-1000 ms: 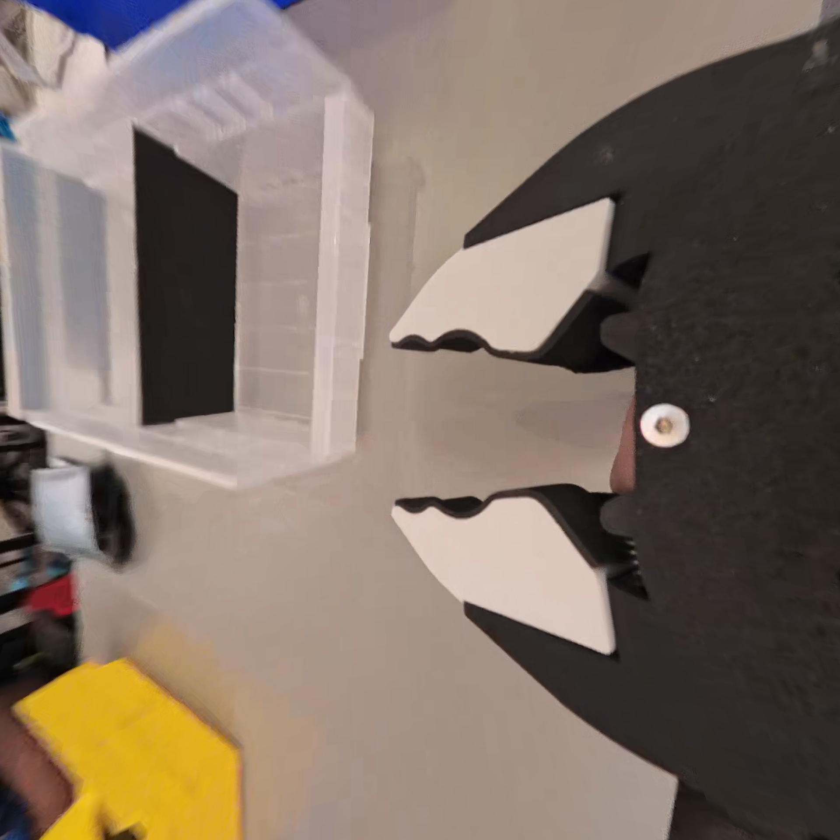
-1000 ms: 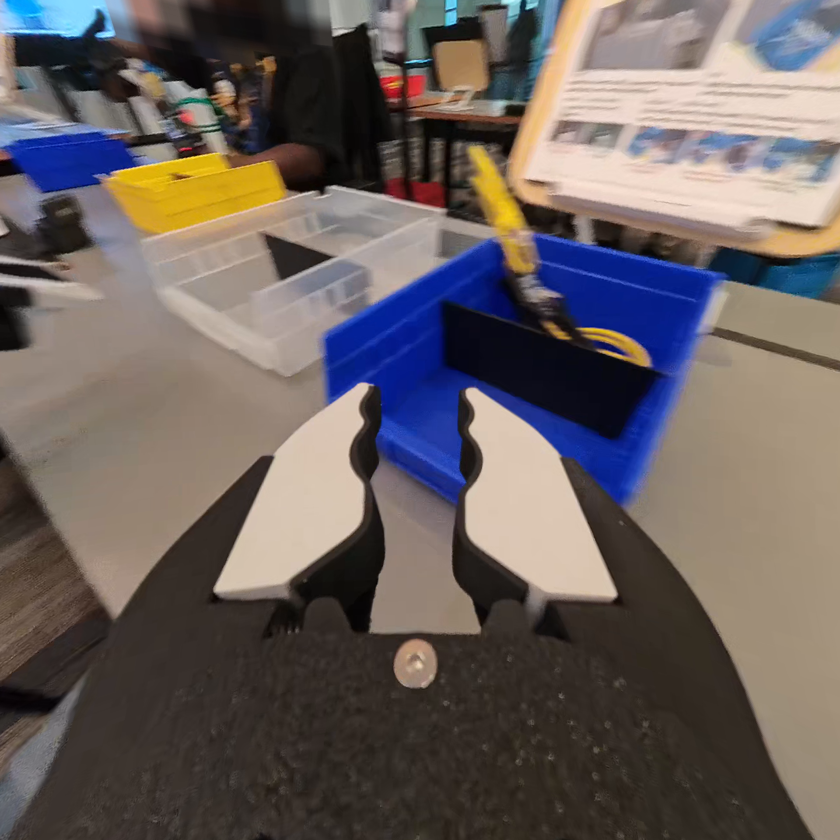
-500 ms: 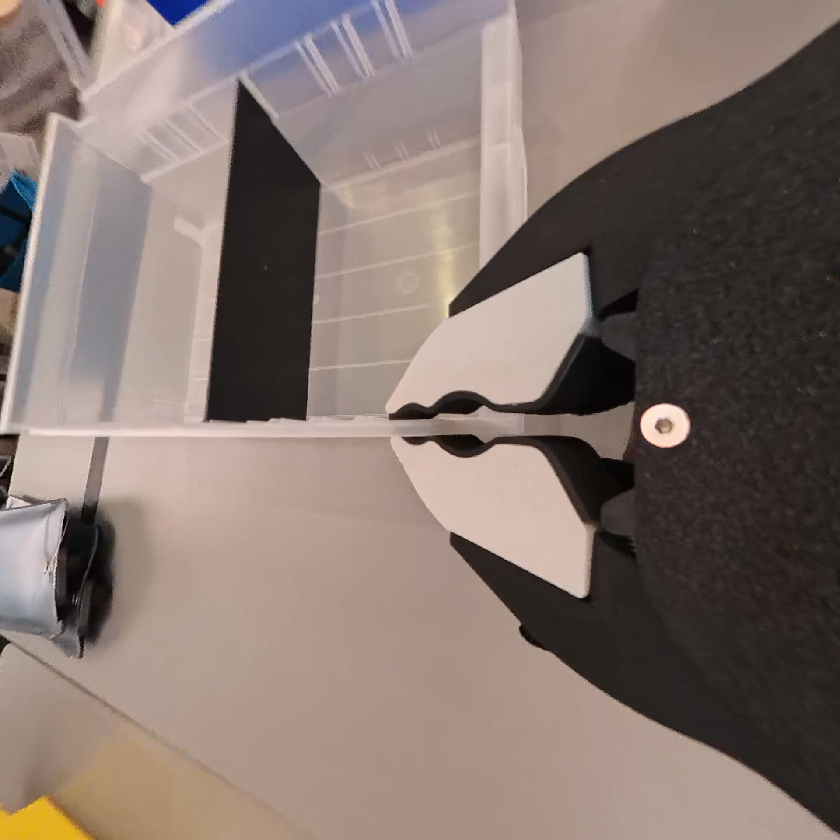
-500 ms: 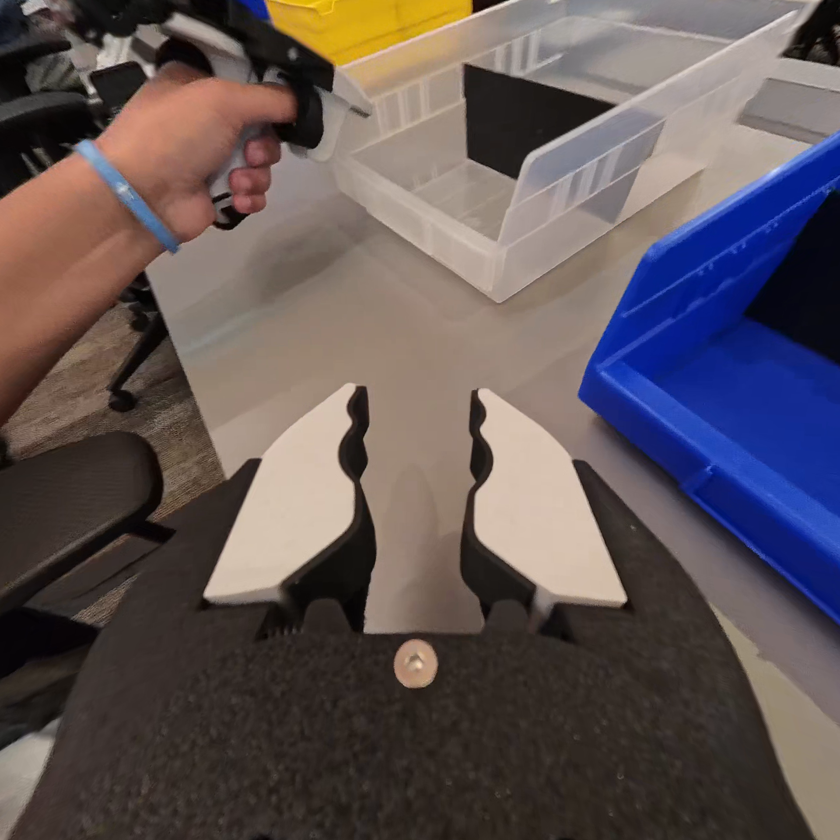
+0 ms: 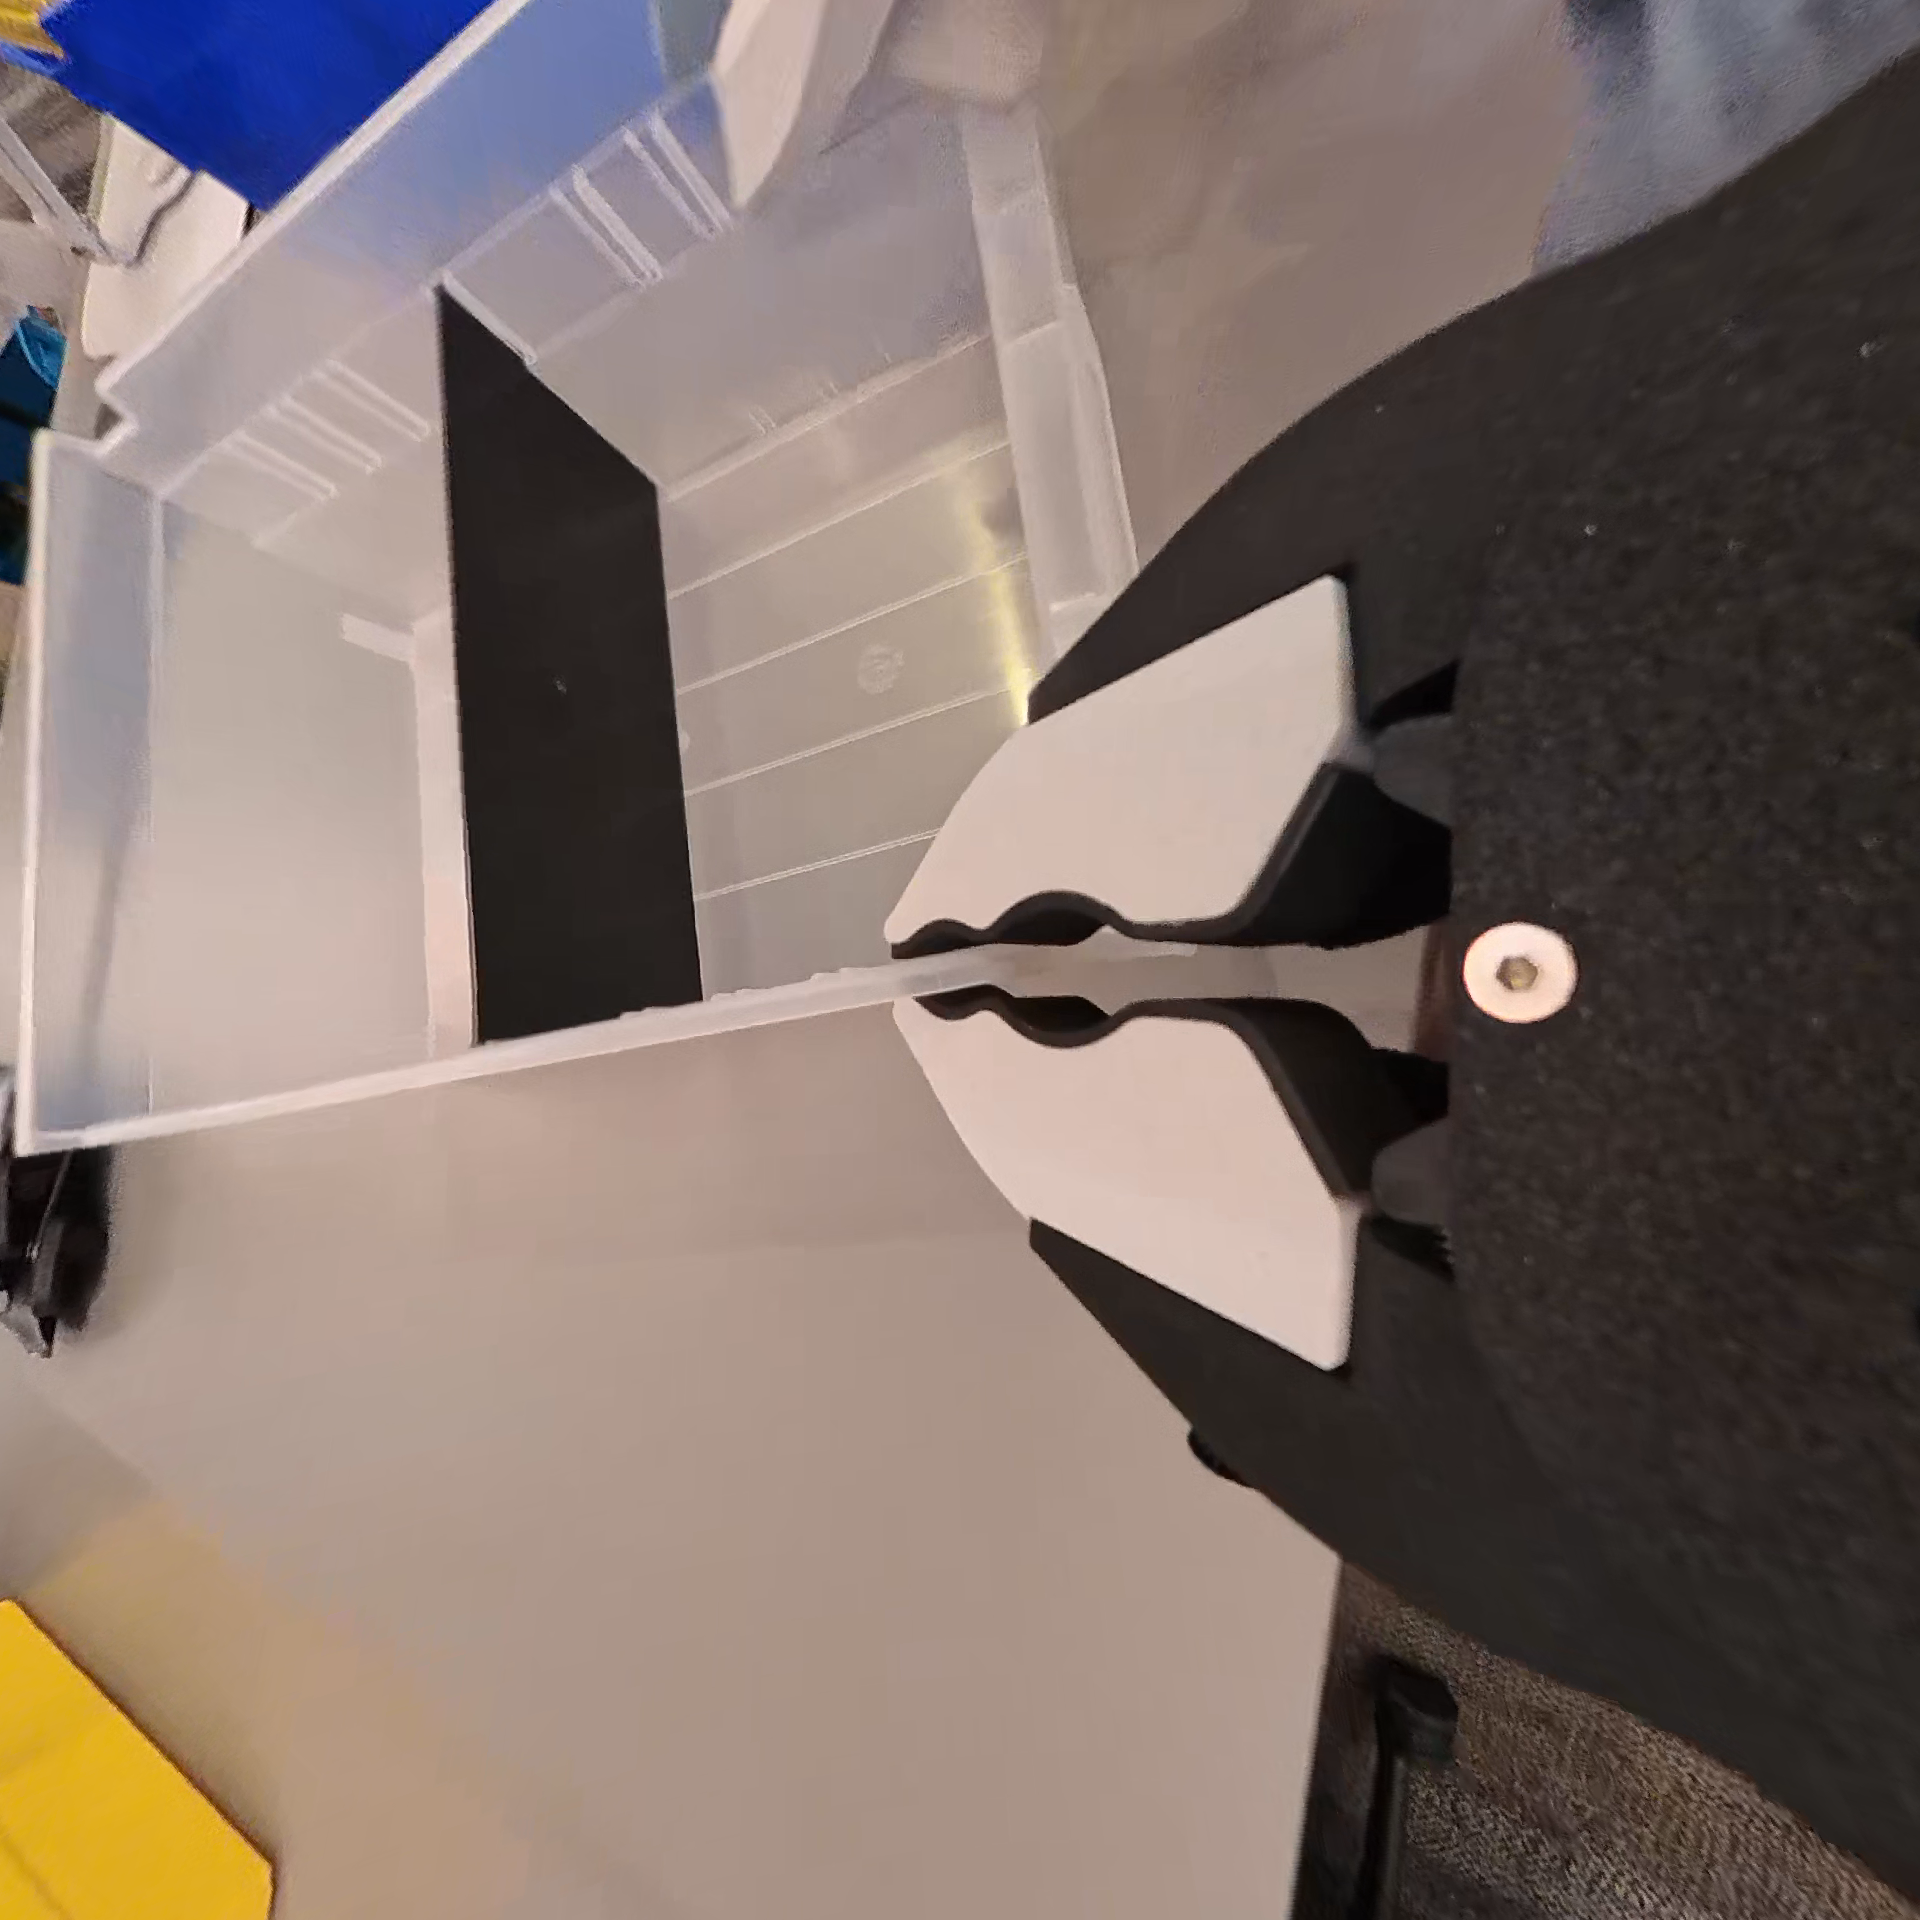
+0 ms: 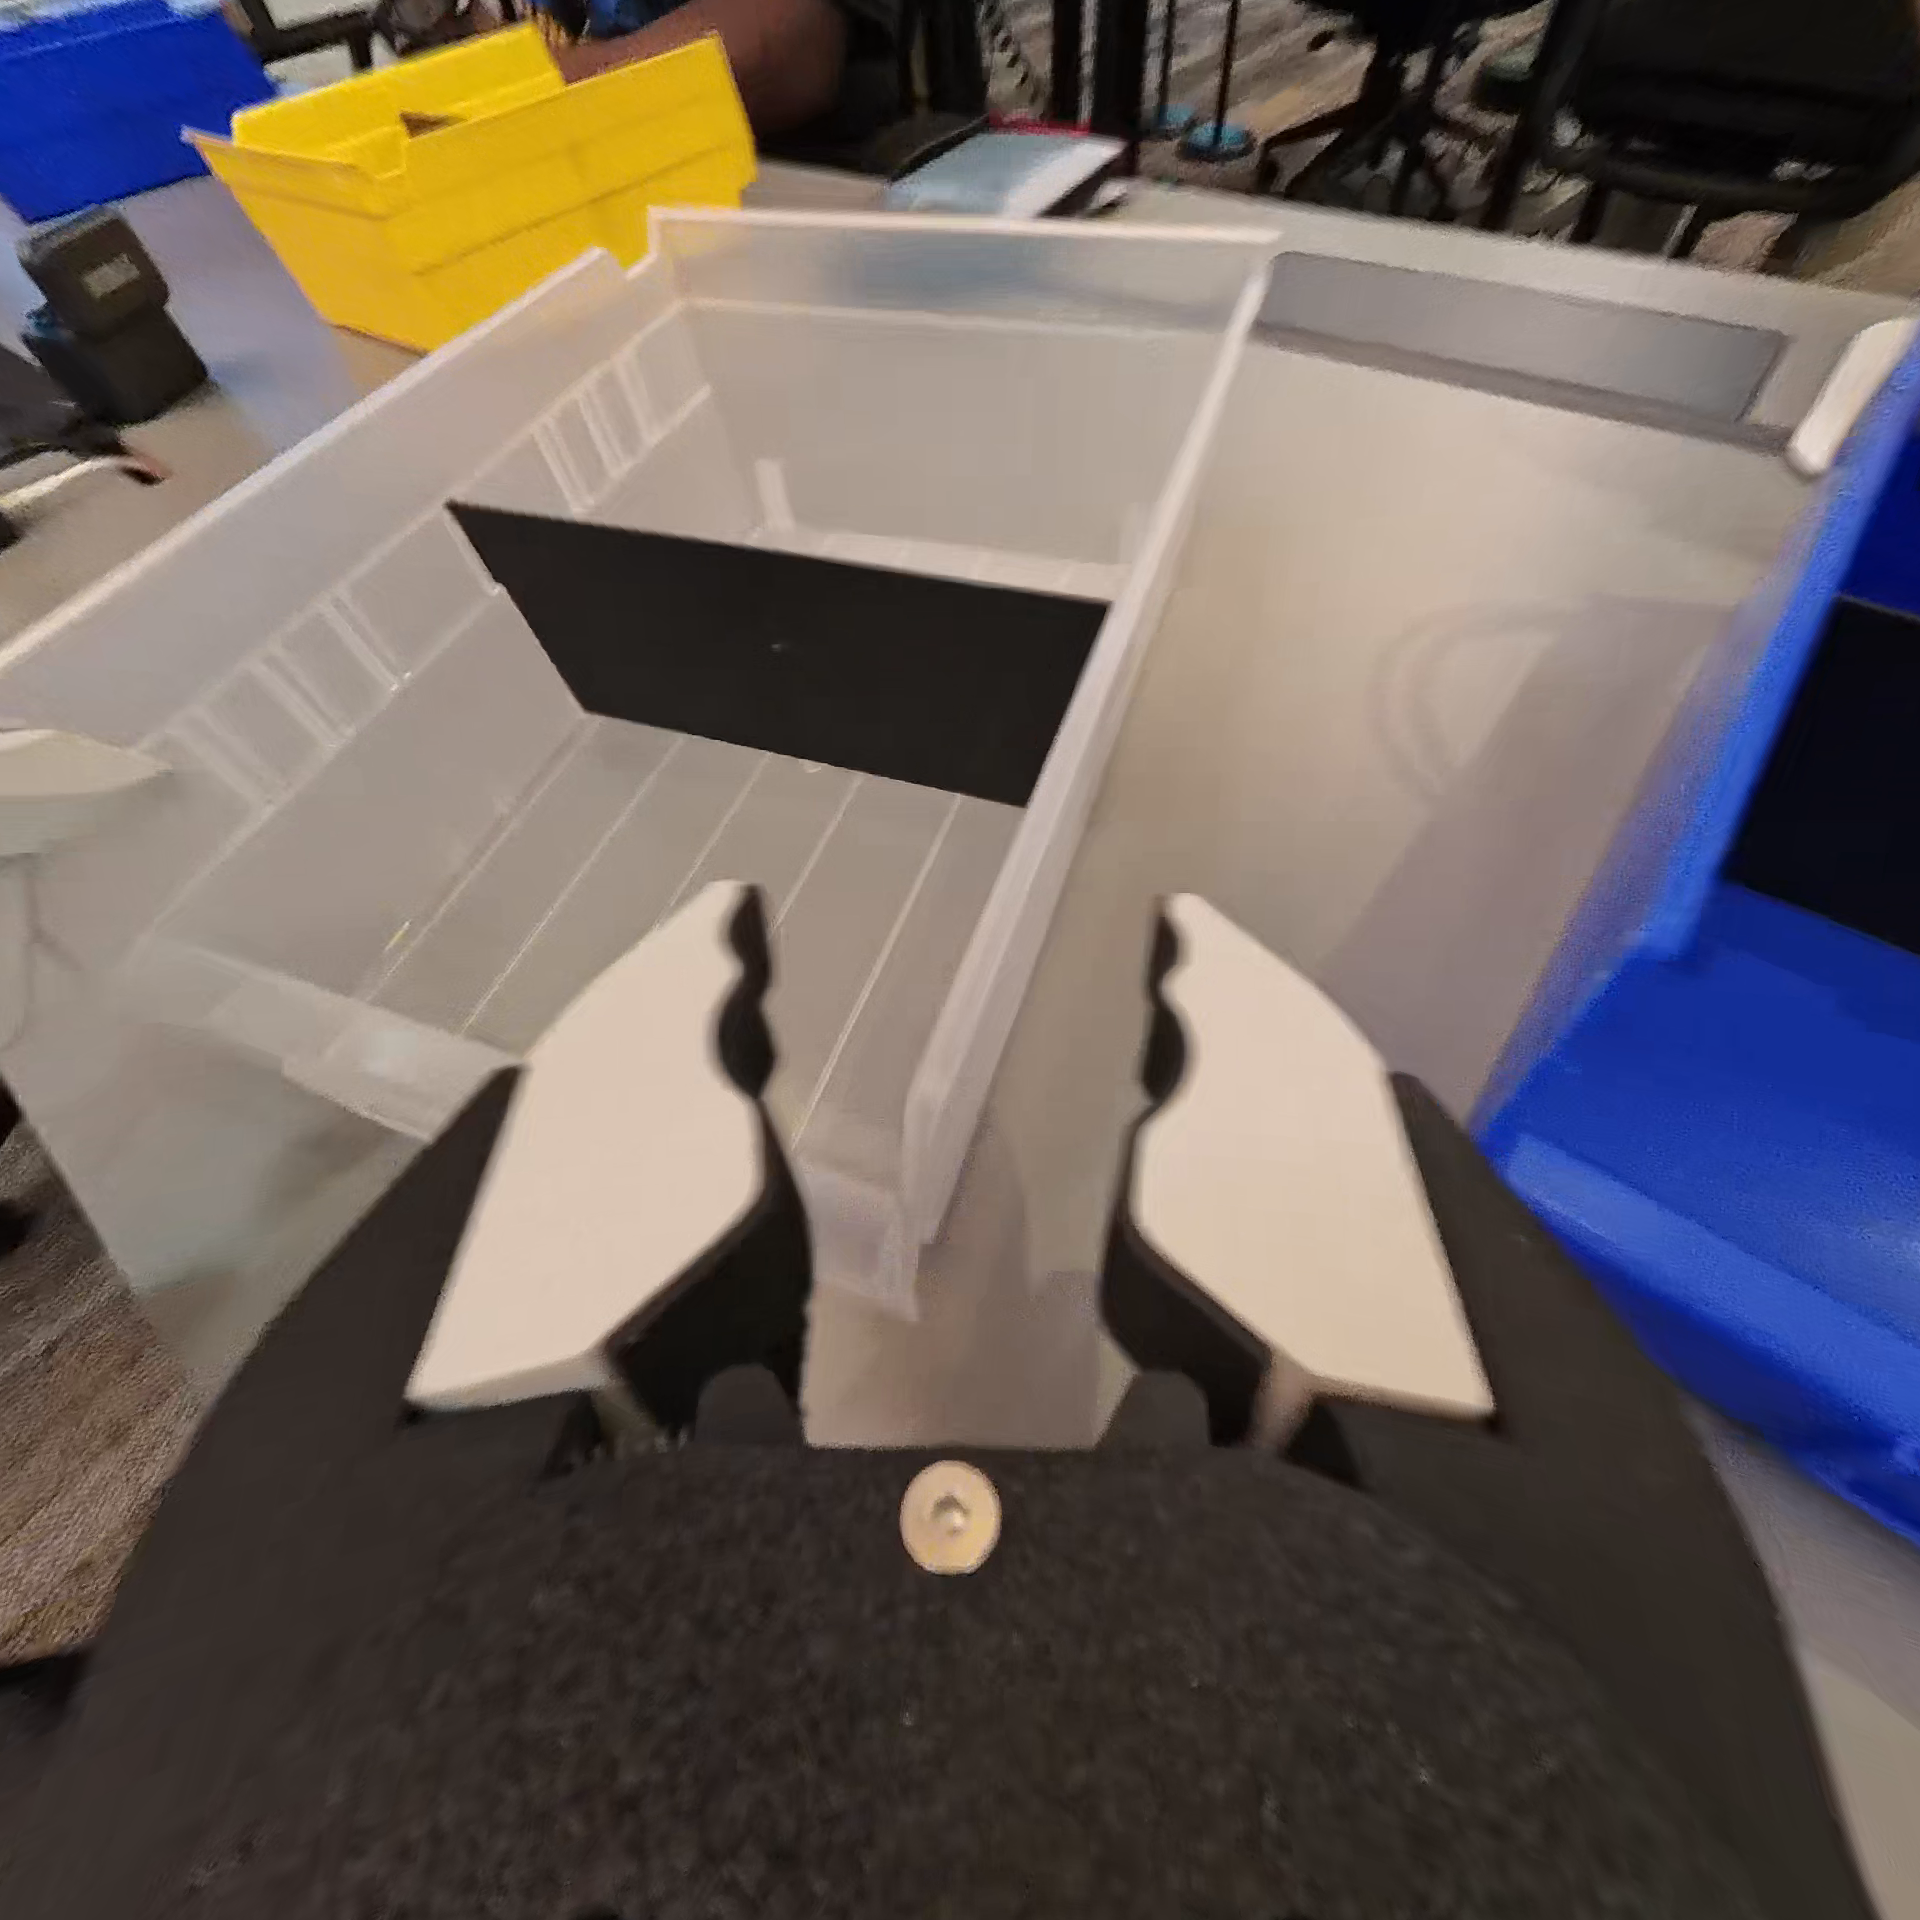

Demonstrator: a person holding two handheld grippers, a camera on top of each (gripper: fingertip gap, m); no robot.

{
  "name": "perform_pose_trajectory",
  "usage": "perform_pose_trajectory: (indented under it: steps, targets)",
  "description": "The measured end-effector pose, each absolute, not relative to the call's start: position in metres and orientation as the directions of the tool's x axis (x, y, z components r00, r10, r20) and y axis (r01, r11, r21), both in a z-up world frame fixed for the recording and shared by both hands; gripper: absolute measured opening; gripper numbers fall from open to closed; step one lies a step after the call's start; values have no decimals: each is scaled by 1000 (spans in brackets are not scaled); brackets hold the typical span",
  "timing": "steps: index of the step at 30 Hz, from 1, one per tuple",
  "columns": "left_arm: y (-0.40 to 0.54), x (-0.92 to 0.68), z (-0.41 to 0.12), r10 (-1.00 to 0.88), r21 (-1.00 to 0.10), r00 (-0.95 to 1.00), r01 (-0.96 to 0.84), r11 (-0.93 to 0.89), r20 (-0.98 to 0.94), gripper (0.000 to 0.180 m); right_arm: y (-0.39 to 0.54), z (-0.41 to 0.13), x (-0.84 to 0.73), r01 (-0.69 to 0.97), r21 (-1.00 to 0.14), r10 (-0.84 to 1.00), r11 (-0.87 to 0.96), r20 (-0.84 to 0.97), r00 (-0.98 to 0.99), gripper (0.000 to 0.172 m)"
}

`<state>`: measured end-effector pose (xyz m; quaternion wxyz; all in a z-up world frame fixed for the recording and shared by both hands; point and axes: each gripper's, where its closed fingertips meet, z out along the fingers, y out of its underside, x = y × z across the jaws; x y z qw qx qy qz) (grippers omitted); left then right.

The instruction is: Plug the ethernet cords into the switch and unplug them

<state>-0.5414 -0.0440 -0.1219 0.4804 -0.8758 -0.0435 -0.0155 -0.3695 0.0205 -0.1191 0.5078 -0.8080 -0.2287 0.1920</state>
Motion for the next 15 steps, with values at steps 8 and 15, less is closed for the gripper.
perform_pose_trajectory:
  steps: [8, 15]
  targets:
    - [-84, -524, -81, 112, -900, 988, -50, -433, -108, 5, 17, -112, -365, 229, -852, 556, -472, -86, 827, 6]
    - [-65, -465, 38, 109, -964, 971, -193, -181, -215, 4, 21, 13, -304, 118, -960, 503, -256, -28, 864, 6]
